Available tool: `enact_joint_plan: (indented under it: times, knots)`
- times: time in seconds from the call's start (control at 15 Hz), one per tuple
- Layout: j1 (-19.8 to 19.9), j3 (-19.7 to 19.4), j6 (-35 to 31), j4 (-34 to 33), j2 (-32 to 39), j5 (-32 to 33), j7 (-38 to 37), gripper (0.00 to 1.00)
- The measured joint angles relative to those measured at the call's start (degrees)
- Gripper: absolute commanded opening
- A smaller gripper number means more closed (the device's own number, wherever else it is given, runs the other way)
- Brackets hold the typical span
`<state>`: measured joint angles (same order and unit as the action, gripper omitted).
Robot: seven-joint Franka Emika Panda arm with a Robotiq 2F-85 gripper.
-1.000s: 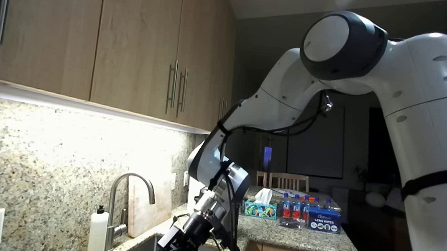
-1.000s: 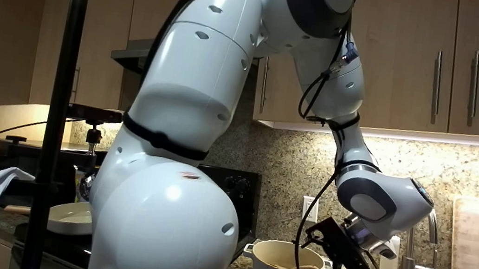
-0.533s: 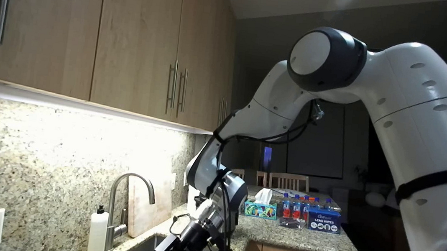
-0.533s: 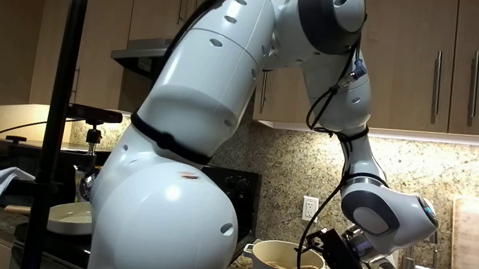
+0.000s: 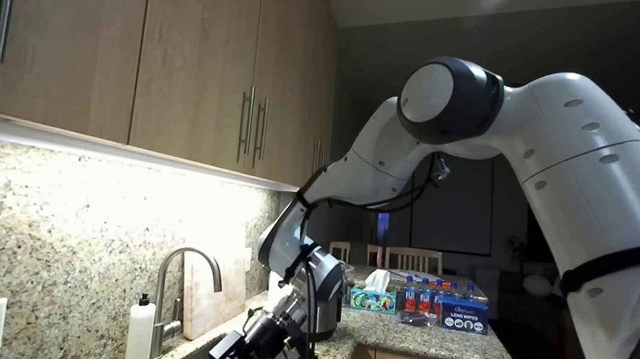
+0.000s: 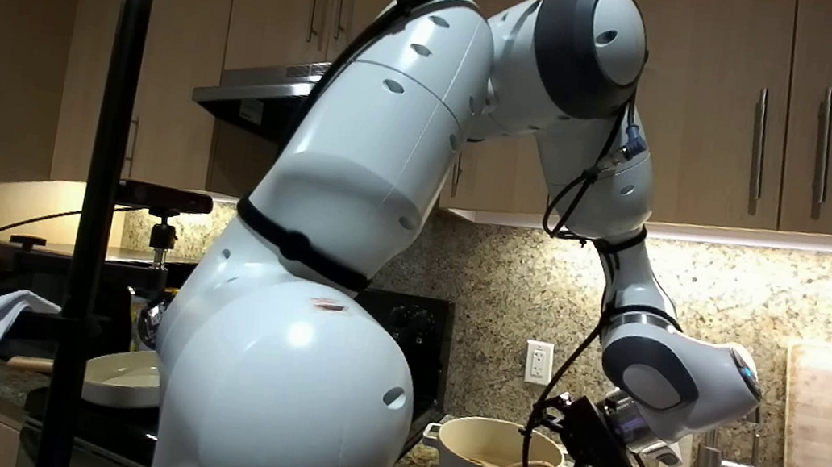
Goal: Pick up the cooking stick and stir in the pot
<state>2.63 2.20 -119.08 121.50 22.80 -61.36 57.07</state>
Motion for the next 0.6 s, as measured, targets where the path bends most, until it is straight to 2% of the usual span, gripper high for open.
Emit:
enact_joint_plan:
  times: [0.47,0.53,0.6]
  knots:
    - [-0.18,0.14,2.8,-3.32,4.62,0.15,0.0,1.0]
    - [-0.18,0.14,2.8,-3.32,4.96,0.15,0.0,0.75]
    - [-0.17,0.13,2.8,-3.32,5.24,0.15,0.0,0.74]
